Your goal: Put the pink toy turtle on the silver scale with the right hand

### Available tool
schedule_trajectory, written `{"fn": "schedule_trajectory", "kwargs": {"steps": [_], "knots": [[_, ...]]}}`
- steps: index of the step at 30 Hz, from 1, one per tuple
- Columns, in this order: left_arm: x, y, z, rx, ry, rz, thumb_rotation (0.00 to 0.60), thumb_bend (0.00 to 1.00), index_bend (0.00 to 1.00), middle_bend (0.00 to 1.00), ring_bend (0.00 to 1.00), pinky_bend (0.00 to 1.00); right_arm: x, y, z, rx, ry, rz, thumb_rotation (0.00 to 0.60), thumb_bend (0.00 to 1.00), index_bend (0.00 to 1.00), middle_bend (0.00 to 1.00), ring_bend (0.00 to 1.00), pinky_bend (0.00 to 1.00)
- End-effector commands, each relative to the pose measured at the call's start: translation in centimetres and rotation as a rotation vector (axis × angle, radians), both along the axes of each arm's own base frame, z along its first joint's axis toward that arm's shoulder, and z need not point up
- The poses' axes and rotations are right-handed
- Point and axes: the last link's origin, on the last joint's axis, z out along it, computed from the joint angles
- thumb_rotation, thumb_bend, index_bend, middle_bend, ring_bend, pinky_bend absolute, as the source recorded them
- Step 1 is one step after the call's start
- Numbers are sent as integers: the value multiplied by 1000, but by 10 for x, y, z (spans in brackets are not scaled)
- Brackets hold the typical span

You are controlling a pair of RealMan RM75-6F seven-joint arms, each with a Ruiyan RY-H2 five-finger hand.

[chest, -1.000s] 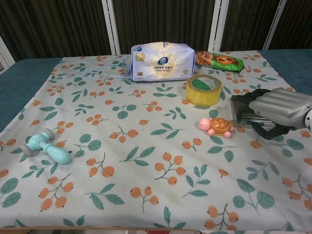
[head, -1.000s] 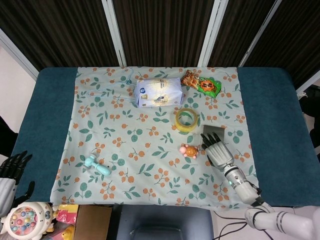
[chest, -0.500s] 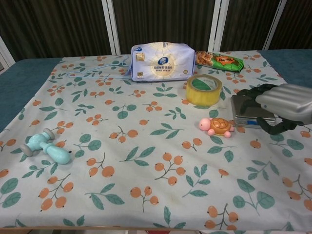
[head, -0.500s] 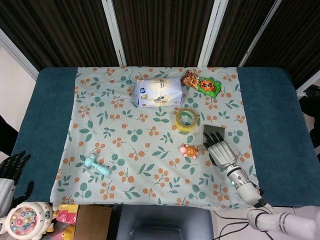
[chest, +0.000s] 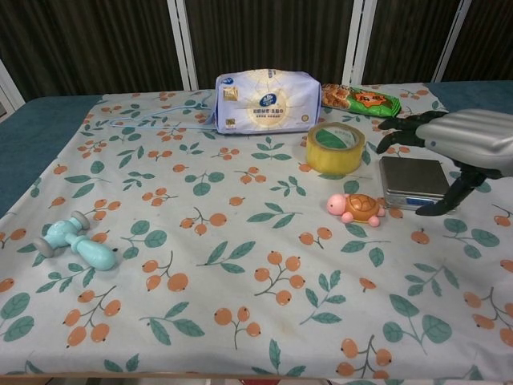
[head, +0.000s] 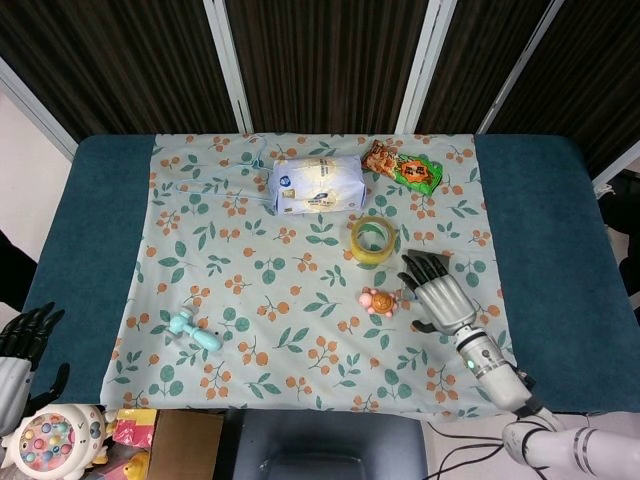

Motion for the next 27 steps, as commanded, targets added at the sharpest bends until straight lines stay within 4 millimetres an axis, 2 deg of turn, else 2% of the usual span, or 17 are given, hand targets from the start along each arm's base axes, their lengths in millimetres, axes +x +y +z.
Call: {"fn": "schedule_trajectory", "kwargs": {"steps": [1,4,8,12,18,27], "knots": [[0,-1,1,5,-2,0,600,468,0,0,0,98,21,-6,-20,36,38,24,600,302,294,0,0,0],[-1,-1,2,6,-4,0,600,468,0,0,0,98,29,-9,-33,51,70,22,600,309,315,0,0,0],[0,-2,3,6,-7,-3,600,468,0,0,0,97,37,-13,-46,77,89,13,600,394,356,0,0,0],[0,-2,5,12,-13,-3,600,468,0,0,0,97,40,-15,-55,83,132,14,600,398,377,0,0,0],[0,-4,7,14,-18,-5,600,467,0,0,0,97,42,-19,-61,84,161,-9,600,406,389,0,0,0],[0,-4,8,16,-20,-8,600,468,0,0,0,97,43,-24,-69,70,211,-24,600,418,513,0,0,0]]}}
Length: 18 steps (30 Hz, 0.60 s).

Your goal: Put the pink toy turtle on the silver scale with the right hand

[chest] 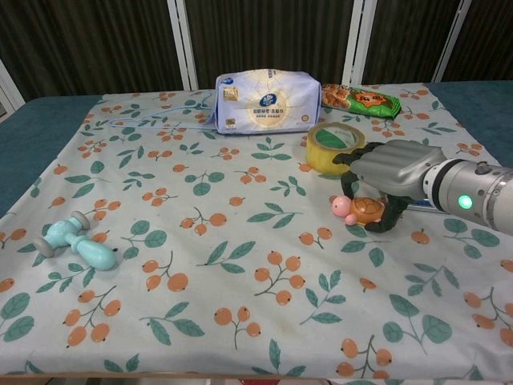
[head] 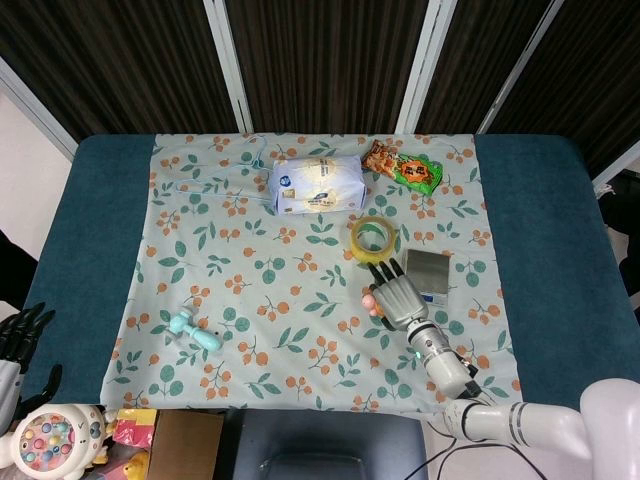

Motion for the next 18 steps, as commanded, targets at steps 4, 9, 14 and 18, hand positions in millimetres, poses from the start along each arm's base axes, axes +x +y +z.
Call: {"fn": "schedule_trajectory", "kwargs": {"steps": [4,9,14,18], "knots": [[0,0,0,3,0,2,600,468,0,0,0,97,4,-2,-2,-35,9,17,600,429,638,60,0,0],[-1,-1,1,3,0,1,600,468,0,0,0,97,0,-4,4,-65,13,14,600,472,804,168,0,0],[-1,-1,1,4,2,2,600,468,0,0,0,97,-5,-12,29,-128,-31,-3,600,474,811,173,0,0],[-1,-1,1,9,6,4,600,467,0,0,0,97,-19,-24,58,-199,-23,-30,600,474,810,173,0,0]]}}
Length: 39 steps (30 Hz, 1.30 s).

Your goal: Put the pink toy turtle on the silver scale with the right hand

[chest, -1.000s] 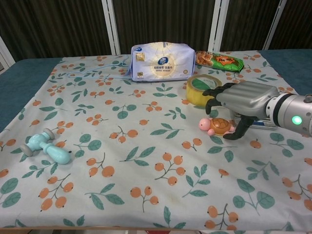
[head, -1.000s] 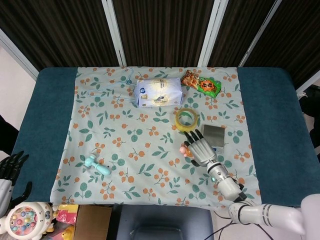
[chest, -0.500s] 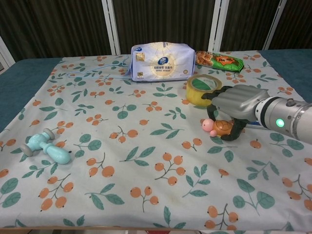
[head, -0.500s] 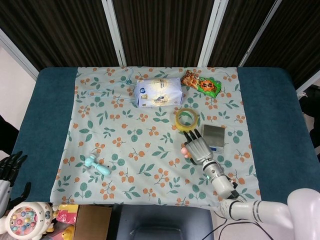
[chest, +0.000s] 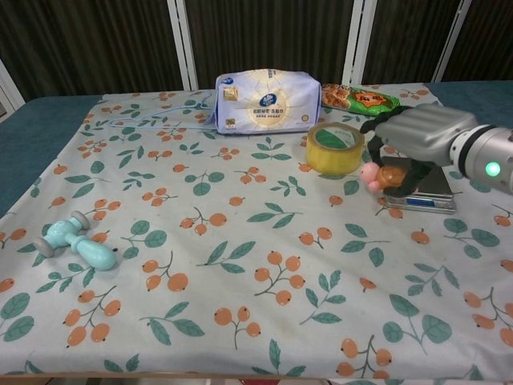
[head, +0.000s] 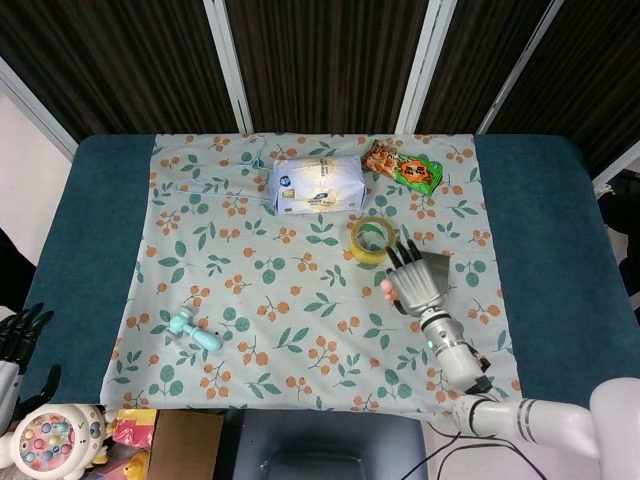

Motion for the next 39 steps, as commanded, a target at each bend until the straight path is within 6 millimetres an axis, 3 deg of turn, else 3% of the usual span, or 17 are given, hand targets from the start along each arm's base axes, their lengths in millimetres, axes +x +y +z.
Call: {"fn": "schedule_trajectory", "kwargs": {"steps": [1,7,10,13,17,19,22,26,29,33,36,39], "knots": [[0,0,0,3,0,1,600,468,0,0,0,97,-14,-10,24,-59,2,-33,600,474,808,173,0,0],[0,2,-1,-1,5,6,600,467,0,0,0,97,-44,-30,35,-91,49,-125,600,474,758,173,0,0],[-1,3,-2,0,8,9,600,467,0,0,0,97,-51,-36,32,-80,31,-161,600,474,673,171,0,0],[-1,3,-2,5,13,16,600,468,0,0,0,97,-52,-40,27,-67,22,-163,600,474,533,149,0,0],[-2,4,-1,12,15,20,600,468,0,0,0,97,-53,-40,25,-56,12,-170,600,474,196,67,0,0],[-2,4,-2,7,14,18,600,468,0,0,0,97,-52,-41,26,-55,6,-172,600,472,81,35,0,0],[-1,4,-3,3,15,15,600,468,0,0,0,97,-53,-39,30,-52,-9,-177,600,442,2,12,0,0],[-1,3,-1,11,13,15,600,469,0,0,0,97,-51,-31,45,-75,-68,-165,600,435,0,2,0,0],[-1,3,0,15,13,13,600,468,0,0,0,97,-51,-5,68,-125,-175,-123,600,431,0,0,0,0],[-1,3,-1,17,18,11,600,468,0,0,0,97,-66,72,106,-208,-259,-50,600,343,0,0,0,0],[-1,3,-2,18,23,12,600,469,0,0,0,97,-81,125,123,-262,-288,-49,600,282,0,0,0,0],[-1,3,-3,16,25,15,600,468,0,0,0,97,-99,157,132,-298,-324,-57,600,265,0,0,0,0]]}}
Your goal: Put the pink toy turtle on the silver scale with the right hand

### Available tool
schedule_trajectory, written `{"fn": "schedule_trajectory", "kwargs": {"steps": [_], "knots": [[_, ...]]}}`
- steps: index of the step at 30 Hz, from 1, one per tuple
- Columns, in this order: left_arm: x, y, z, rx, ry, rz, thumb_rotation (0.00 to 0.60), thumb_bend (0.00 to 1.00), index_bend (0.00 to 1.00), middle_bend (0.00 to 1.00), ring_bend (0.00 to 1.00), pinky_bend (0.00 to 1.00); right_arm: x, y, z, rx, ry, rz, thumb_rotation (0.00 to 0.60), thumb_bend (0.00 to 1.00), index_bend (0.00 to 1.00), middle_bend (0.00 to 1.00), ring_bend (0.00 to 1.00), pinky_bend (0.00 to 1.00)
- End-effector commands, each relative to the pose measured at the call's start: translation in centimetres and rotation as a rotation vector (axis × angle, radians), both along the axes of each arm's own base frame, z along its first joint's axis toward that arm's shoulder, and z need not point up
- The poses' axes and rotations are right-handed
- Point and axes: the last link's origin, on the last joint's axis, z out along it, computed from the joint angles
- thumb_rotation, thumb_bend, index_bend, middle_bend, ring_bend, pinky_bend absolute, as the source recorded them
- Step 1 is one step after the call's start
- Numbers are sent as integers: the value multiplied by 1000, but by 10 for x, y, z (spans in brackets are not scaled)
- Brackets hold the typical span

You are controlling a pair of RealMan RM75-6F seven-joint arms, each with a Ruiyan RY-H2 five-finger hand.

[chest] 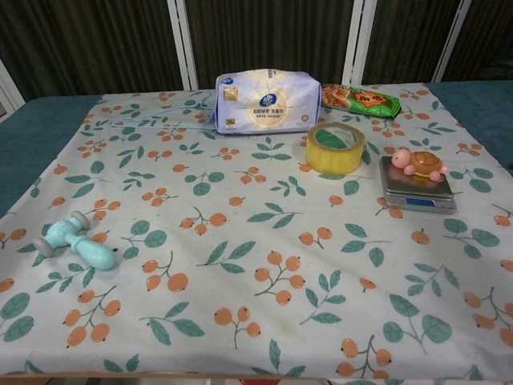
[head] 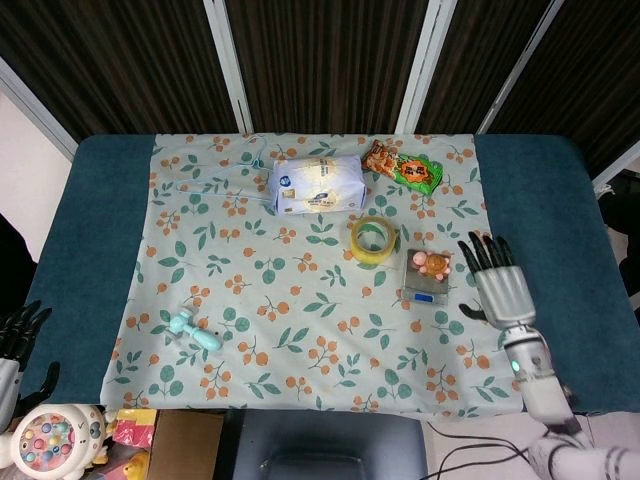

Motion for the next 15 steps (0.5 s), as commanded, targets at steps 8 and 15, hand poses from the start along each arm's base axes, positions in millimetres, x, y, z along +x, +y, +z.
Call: {"fn": "schedule_trajectory", "kwargs": {"steps": [8,15], "knots": [[1,2,-6,-27,7,0,600,468,0,0,0,97,-40,88,41,-94,-158,-33,600,259,0,0,0,0],[2,3,-7,-36,7,3,600,469,0,0,0,97,-38,96,36,-73,-141,-12,600,257,0,0,0,0]]}}
